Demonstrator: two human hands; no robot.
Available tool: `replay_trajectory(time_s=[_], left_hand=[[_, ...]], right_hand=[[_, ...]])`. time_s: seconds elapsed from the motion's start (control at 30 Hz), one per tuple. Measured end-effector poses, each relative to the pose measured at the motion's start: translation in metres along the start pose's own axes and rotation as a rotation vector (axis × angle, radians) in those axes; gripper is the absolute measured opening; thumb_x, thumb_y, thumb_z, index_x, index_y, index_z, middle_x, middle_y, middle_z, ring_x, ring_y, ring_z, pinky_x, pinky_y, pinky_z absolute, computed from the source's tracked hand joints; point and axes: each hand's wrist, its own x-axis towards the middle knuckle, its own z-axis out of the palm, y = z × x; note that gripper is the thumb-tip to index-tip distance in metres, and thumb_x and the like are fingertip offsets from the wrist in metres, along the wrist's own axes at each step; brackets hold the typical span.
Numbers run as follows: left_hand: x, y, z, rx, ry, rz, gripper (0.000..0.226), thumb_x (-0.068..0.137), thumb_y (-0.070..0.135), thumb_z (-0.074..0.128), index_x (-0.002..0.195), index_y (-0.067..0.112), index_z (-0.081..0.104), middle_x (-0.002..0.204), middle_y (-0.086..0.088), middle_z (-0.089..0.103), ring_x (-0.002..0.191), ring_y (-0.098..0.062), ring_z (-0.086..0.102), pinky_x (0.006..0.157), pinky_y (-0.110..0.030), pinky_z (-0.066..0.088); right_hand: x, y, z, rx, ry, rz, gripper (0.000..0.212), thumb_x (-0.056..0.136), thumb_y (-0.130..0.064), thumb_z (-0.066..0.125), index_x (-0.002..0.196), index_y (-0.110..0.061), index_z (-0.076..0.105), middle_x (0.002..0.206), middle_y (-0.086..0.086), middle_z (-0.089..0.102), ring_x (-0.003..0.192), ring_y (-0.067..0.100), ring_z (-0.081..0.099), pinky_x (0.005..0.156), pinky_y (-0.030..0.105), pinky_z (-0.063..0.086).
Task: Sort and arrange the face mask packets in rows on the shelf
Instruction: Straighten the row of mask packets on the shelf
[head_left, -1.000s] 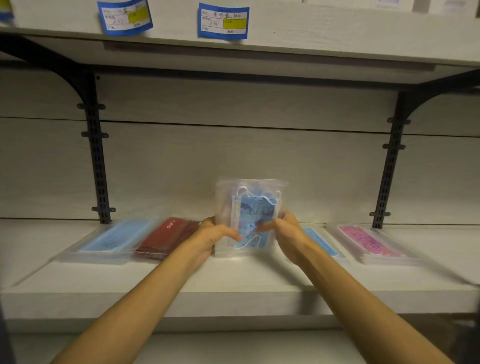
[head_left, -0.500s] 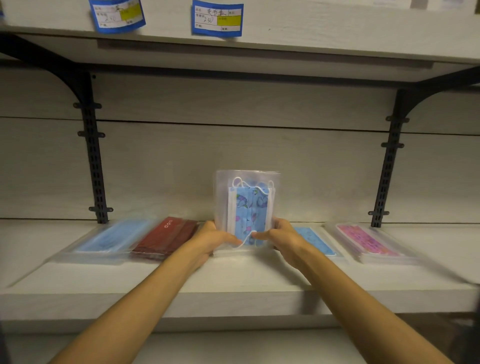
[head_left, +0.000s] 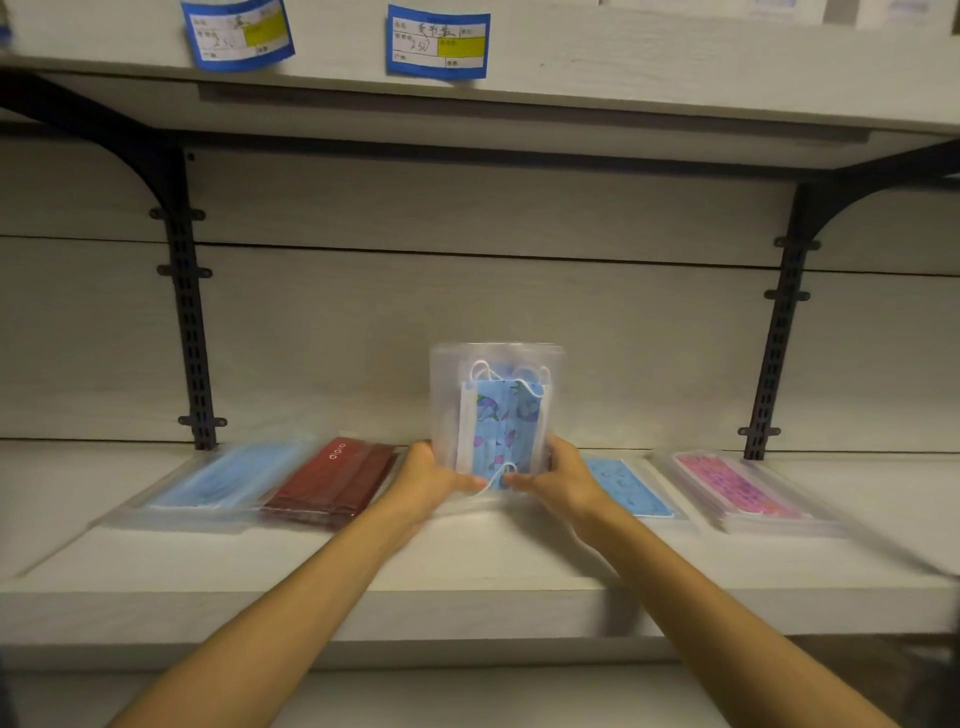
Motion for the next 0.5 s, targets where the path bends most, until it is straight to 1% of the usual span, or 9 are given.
replay_trajectory(time_s=[0.03, 0.1, 0.2, 0.23, 0.33, 0.4, 0.43, 0.47, 0.5], left_hand=[[-0.0014, 0.0017, 0.0018, -0.006, 0.022, 0.031, 0.057, 0.055, -0.002, 0.091, 0.107, 0.006, 0.07, 0.098, -0.008, 0.076, 0.089, -0.022, 0.074, 0.084, -0.035, 0.058], [-0.003, 0.0026, 0.0043, -0.002, 0.018, 0.062, 0.055, 0.058, -0.004, 0.09, 0.108, 0.006, 0.071, 0.1, -0.008, 0.076, 0.09, -0.021, 0.074, 0.083, -0.033, 0.058], [-0.0056, 0.0025, 0.0031, 0.034, -0.048, 0.058, 0.054, 0.061, -0.003, 0.089, 0.11, 0.013, 0.07, 0.1, -0.003, 0.075, 0.089, -0.013, 0.073, 0.071, -0.017, 0.055], [-0.0073, 0.0033, 0.0019, 0.036, -0.062, 0.052, 0.054, 0.061, -0.002, 0.089, 0.109, 0.014, 0.07, 0.099, -0.001, 0.076, 0.088, -0.011, 0.072, 0.068, -0.015, 0.054], [-0.0094, 0.0049, -0.0009, 0.038, -0.064, 0.034, 0.056, 0.061, -0.005, 0.088, 0.111, 0.014, 0.069, 0.099, -0.001, 0.075, 0.088, -0.01, 0.071, 0.066, -0.015, 0.052], [-0.0098, 0.005, -0.0007, 0.038, -0.068, 0.028, 0.055, 0.064, -0.009, 0.084, 0.112, 0.013, 0.068, 0.098, -0.001, 0.074, 0.085, -0.006, 0.07, 0.061, -0.01, 0.051], [-0.0097, 0.0049, -0.0005, 0.046, -0.065, 0.022, 0.054, 0.064, -0.01, 0.084, 0.112, 0.011, 0.068, 0.099, -0.002, 0.074, 0.084, -0.006, 0.069, 0.061, -0.01, 0.051], [-0.0086, 0.0048, -0.0002, 0.054, -0.063, 0.015, 0.055, 0.063, -0.009, 0.084, 0.113, 0.009, 0.069, 0.1, -0.003, 0.075, 0.085, -0.008, 0.07, 0.064, -0.012, 0.053], [-0.0073, 0.0047, -0.0002, 0.061, -0.059, 0.002, 0.059, 0.06, -0.005, 0.087, 0.114, 0.008, 0.069, 0.101, -0.004, 0.075, 0.087, -0.012, 0.072, 0.07, -0.017, 0.056]], right_hand=[[0.0, -0.0002, 0.0009, -0.016, 0.01, -0.024, 0.051, 0.075, -0.007, 0.083, 0.12, -0.016, 0.062, 0.11, 0.001, 0.074, 0.097, 0.015, 0.072, 0.087, 0.039, 0.059], [-0.0004, 0.0011, 0.0024, -0.037, 0.022, -0.052, 0.05, 0.074, -0.01, 0.083, 0.119, -0.018, 0.063, 0.109, -0.002, 0.074, 0.097, 0.015, 0.072, 0.089, 0.043, 0.058], [-0.0025, 0.0019, 0.0023, -0.071, 0.007, -0.066, 0.045, 0.077, -0.007, 0.081, 0.113, -0.024, 0.061, 0.109, -0.003, 0.073, 0.096, 0.013, 0.071, 0.088, 0.039, 0.059], [-0.0027, 0.0024, 0.0019, -0.07, 0.005, -0.067, 0.046, 0.077, -0.006, 0.081, 0.114, -0.025, 0.06, 0.11, -0.002, 0.073, 0.097, 0.014, 0.071, 0.088, 0.039, 0.059], [-0.0013, 0.0035, 0.0019, -0.081, 0.007, -0.061, 0.052, 0.075, -0.007, 0.083, 0.12, -0.02, 0.06, 0.113, 0.001, 0.072, 0.1, 0.017, 0.071, 0.09, 0.042, 0.058], [-0.0009, 0.0039, 0.0021, -0.099, -0.004, -0.05, 0.052, 0.076, -0.01, 0.083, 0.122, -0.018, 0.06, 0.114, 0.001, 0.072, 0.102, 0.018, 0.07, 0.091, 0.044, 0.058], [-0.0002, 0.004, 0.0017, -0.104, -0.011, -0.037, 0.053, 0.076, -0.011, 0.083, 0.124, -0.017, 0.06, 0.114, 0.001, 0.072, 0.102, 0.018, 0.07, 0.091, 0.043, 0.058], [0.0, 0.0029, 0.001, -0.109, -0.016, -0.022, 0.054, 0.077, -0.011, 0.083, 0.126, -0.015, 0.06, 0.115, 0.001, 0.072, 0.101, 0.017, 0.07, 0.089, 0.041, 0.058], [0.0007, 0.0015, -0.0002, -0.112, -0.022, -0.005, 0.054, 0.077, -0.01, 0.082, 0.126, -0.014, 0.059, 0.115, 0.002, 0.072, 0.099, 0.017, 0.07, 0.086, 0.037, 0.06]])
